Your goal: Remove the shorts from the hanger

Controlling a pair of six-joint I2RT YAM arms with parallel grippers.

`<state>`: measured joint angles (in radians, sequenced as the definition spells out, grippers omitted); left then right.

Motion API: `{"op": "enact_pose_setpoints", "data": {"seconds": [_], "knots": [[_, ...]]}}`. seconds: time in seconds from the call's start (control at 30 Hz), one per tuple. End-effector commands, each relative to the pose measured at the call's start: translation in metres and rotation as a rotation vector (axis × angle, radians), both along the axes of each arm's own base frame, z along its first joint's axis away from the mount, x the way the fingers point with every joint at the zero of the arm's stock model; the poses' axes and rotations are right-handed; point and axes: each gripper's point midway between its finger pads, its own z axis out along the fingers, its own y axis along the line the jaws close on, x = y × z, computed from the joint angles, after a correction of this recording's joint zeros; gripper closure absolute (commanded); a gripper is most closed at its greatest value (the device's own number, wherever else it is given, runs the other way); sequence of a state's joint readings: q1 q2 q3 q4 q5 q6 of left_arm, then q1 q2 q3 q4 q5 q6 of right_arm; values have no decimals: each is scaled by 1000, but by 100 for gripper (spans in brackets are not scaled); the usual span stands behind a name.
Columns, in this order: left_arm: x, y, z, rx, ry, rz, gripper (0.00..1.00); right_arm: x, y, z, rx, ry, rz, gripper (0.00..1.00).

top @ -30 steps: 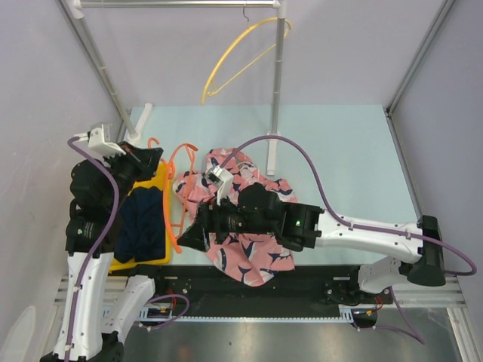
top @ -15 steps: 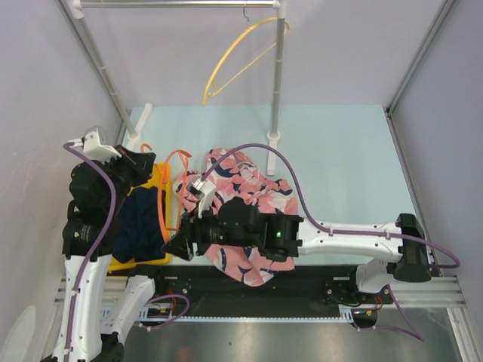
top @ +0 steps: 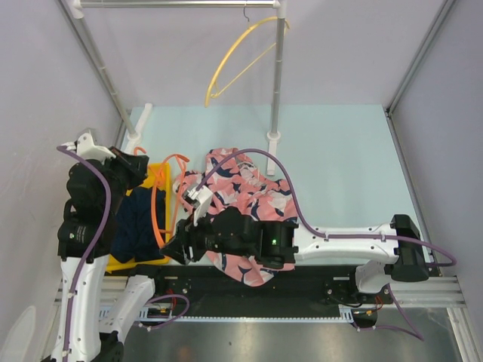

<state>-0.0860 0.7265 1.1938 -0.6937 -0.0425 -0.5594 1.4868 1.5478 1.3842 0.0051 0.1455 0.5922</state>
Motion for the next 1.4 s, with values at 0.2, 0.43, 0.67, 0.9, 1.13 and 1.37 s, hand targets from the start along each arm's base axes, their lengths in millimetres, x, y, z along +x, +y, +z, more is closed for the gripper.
{"op": "enact_pose_setpoints", "data": {"seconds": [0.2, 0.43, 0.67, 0.9, 1.13, 1.37], "knots": [[-3, 8, 17, -21, -17, 59, 100, 2, 4, 24, 41, -96, -51, 38], [-2, 6, 7, -33, 20, 56, 100, 7, 2, 35, 64, -128, -58, 46], [-3, 11, 6, -48, 57, 97, 100, 5, 18, 40, 96, -119, -18, 57], [-4, 9, 10, -43, 33, 79, 100, 7, 27, 41, 102, -152, -12, 100], [-7, 11, 23, -17, -22, 73, 100, 2, 30, 54, 149, -230, 37, 100], [-16, 9, 33, 13, -84, 40, 77, -8, 30, 61, 183, -259, 71, 100]]}}
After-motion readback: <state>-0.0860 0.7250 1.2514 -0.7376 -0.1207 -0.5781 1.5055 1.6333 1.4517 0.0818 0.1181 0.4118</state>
